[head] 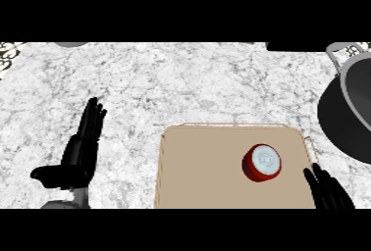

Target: Pick the can from the tray and place it in the pot

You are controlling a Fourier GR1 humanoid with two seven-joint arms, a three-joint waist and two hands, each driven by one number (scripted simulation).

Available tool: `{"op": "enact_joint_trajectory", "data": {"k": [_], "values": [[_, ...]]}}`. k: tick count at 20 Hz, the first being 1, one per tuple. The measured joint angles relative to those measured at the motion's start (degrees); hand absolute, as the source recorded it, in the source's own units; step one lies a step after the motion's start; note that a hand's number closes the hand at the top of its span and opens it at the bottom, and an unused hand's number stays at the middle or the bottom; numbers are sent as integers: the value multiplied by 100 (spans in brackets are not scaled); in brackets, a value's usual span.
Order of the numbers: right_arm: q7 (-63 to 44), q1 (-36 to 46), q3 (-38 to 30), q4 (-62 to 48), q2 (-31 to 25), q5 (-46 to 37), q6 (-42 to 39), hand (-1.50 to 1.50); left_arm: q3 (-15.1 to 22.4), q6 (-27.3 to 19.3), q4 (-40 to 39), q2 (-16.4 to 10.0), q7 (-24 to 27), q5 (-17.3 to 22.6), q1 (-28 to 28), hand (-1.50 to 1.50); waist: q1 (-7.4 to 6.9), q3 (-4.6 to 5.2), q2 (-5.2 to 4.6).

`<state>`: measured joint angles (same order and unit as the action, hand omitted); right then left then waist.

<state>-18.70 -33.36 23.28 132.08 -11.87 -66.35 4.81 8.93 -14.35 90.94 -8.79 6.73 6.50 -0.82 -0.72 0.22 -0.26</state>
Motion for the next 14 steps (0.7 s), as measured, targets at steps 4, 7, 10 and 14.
{"op": "enact_joint_trajectory", "data": {"k": [4, 7, 10, 14], "values": [[-759, 588, 408, -446, 443, -726, -522, -150, 19, -8, -140, 96, 160, -84, 10, 0, 24, -9, 10], [-1087, 995, 560, -712, 681, -889, -823, -150, -65, 71, -47, 71, 68, -56, 47, 0, 42, -15, 19], [-1200, 1309, 533, -1011, 796, -867, -909, -150, -96, 134, -8, 86, 145, -115, 173, 0, 54, -19, 24], [-1232, 1535, 486, -1444, 861, -865, -717, -150, -147, 200, 31, 142, 123, -156, 212, 0, 66, -21, 27]]}}
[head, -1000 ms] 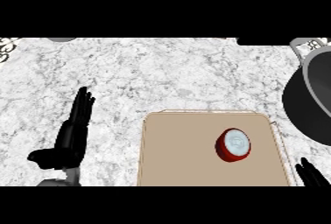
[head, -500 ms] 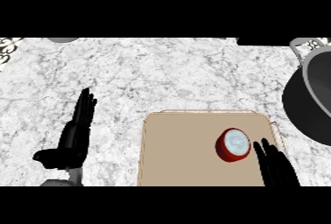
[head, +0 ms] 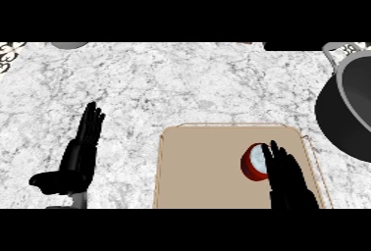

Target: Pick the can from the tray and place it in the pot

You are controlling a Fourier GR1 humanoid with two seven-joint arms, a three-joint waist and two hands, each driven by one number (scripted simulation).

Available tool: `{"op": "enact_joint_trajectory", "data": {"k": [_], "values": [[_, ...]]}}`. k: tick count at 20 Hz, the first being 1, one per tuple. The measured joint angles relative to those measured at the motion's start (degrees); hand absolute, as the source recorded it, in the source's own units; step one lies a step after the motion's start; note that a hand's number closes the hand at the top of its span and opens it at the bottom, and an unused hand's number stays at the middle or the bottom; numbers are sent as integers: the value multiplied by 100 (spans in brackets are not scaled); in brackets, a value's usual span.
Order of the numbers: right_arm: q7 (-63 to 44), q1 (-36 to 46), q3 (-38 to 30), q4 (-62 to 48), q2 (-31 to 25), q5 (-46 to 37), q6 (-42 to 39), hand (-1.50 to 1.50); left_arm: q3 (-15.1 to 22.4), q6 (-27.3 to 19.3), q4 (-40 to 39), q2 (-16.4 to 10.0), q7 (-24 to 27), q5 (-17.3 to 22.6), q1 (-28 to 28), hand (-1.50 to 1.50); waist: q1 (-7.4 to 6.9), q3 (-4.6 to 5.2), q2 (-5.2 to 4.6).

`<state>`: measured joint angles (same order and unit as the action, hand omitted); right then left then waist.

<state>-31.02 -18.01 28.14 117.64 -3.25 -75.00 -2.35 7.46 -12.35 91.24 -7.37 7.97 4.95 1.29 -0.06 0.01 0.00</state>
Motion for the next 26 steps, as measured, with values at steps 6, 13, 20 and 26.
{"op": "enact_joint_trajectory", "data": {"k": [6, 13, 20, 26], "values": [[-19, 159, -115, -221, -82, 75, 50, -150, -21, -24, 164, 118, -298, -147, -85, 0, 10, -1, 2], [106, 604, -373, -680, -51, 227, 141, 150, -171, 147, -104, 205, -8, -185, -94, 0, 10, 7, 12], [456, 800, -414, -1001, -187, -294, 1089, 150, -177, 117, -100, 292, -31, -296, -125, 0, 16, 30, 43], [414, 1150, -618, -1182, -84, -381, 1075, 150, -242, 192, -187, 347, -29, -329, -197, 0, 4, 31, 39]]}}
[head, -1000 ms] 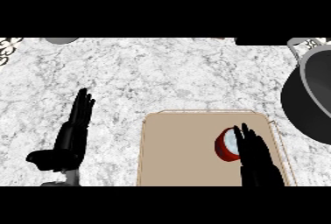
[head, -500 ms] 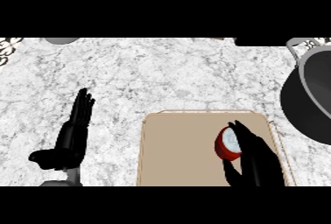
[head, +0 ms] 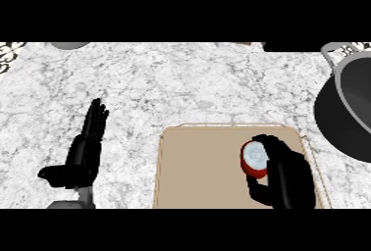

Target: Pick the can from the tray and place it in the pot

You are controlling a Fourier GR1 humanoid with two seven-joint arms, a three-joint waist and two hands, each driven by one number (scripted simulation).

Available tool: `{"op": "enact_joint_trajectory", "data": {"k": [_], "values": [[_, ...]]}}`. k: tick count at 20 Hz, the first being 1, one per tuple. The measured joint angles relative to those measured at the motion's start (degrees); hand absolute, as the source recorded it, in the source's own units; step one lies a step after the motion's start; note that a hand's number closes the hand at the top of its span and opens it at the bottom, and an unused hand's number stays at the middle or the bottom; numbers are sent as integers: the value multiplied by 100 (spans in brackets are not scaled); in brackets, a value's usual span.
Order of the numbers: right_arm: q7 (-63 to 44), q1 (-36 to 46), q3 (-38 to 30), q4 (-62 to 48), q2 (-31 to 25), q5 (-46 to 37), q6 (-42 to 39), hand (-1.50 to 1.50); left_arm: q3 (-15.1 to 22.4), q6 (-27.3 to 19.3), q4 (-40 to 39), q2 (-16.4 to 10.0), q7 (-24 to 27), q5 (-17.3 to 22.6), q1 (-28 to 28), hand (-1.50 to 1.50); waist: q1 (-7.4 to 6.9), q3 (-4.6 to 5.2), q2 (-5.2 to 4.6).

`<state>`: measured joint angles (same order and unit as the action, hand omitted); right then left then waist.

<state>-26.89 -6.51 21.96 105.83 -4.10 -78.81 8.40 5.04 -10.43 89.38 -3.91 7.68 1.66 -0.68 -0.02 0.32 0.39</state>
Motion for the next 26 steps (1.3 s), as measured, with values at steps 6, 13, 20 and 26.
{"op": "enact_joint_trajectory", "data": {"k": [6, 13, 20, 26], "values": [[-1452, 854, -1663, -714, 348, 522, -369, 150, 46, 45, 90, 3, 37, -2, -90, 0, -191, -24, -236], [-2903, 2336, -3214, -1830, 50, 303, -629, 150, 176, 157, 131, 17, 12, -6, -236, 0, -564, -26, -354], [-3376, 4107, -3926, -3162, -877, -666, -693, 150, 342, 253, 37, 66, -36, -51, -435, 0, -872, -19, -378], [-3669, 5261, -4263, -4378, -1441, -1590, -784, 150, 460, 261, -38, 136, -70, -109, -500, 0, -949, -19, -367]]}}
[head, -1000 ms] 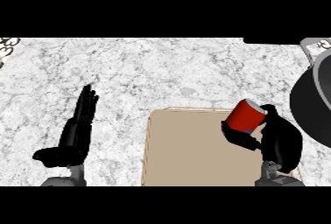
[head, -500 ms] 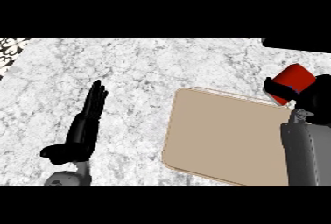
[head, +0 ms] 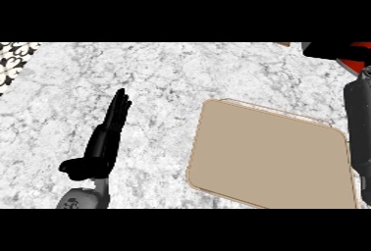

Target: Pick the can from the tray and place it in the pot

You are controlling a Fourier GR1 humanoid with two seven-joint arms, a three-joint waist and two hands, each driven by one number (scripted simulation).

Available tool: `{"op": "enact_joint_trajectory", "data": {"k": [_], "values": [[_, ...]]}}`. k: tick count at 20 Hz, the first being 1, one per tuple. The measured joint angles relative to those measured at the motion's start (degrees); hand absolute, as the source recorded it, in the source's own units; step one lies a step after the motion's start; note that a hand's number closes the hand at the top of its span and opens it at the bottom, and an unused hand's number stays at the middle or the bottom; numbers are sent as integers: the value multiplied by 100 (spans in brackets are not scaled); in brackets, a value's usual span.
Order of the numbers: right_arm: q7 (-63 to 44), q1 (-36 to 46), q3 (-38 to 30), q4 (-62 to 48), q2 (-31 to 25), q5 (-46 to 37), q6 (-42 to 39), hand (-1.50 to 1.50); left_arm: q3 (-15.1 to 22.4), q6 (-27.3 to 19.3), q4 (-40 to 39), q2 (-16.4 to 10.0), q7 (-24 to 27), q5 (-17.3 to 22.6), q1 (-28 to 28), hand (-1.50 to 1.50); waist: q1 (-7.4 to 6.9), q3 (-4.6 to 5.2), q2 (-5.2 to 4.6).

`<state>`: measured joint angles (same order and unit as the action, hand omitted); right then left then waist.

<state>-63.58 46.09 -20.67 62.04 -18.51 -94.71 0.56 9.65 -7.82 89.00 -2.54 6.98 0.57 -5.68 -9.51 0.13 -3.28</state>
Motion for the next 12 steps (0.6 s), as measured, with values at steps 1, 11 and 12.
{"op": "enact_joint_trajectory", "data": {"k": [1, 11, 12], "values": [[-53, 170, -55, -172, -72, -143, -10, 150, -7, -5, -10, 0, -1, -4, -19, 0, -6, -1, 0], [-477, 1159, -633, -1584, -375, -1277, 74, 150, -56, -115, -36, 52, -36, -28, 7, 0, 191, -14, 69], [-497, 1248, -699, -1695, -410, -1354, 81, 150, -63, -145, -9, 57, -77, -37, 2, 0, 216, -17, 81]]}}
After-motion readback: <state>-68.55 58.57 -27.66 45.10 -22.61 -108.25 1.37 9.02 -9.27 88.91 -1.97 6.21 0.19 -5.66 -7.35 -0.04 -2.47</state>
